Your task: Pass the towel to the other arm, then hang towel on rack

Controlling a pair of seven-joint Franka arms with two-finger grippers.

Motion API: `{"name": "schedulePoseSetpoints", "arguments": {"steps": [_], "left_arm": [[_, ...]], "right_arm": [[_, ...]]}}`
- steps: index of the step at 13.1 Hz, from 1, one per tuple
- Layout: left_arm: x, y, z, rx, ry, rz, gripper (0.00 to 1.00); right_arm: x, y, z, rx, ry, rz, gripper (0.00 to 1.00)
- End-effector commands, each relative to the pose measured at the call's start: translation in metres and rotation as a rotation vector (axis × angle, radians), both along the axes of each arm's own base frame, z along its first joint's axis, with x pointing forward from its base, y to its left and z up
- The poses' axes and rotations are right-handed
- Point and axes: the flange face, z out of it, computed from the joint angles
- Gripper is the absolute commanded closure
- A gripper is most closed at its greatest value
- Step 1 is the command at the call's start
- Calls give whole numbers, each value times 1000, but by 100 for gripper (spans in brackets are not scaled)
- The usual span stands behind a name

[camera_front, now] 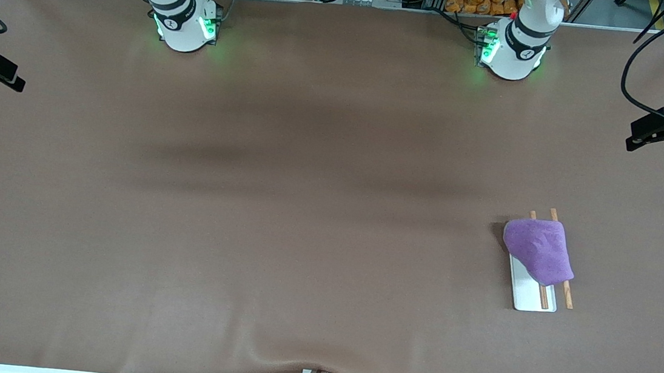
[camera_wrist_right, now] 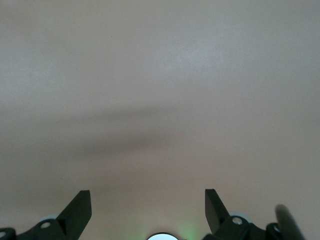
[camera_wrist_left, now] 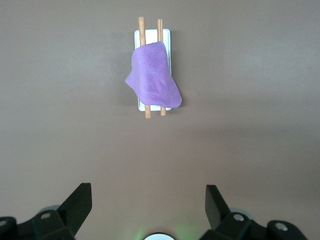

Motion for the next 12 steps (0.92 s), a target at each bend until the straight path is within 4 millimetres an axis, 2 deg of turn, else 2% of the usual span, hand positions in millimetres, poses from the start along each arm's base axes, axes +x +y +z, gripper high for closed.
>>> {"name": "schedulePoseSetpoints", "arguments": {"steps": [1, 12], "left_arm": [[-17, -3, 3, 5, -21, 6, 0], [-15, 6, 5, 30, 4, 17, 0]], "right_arm": [[-3, 0, 5, -8, -5, 1, 0], [-3, 2, 4, -5, -2, 4, 0]]}}
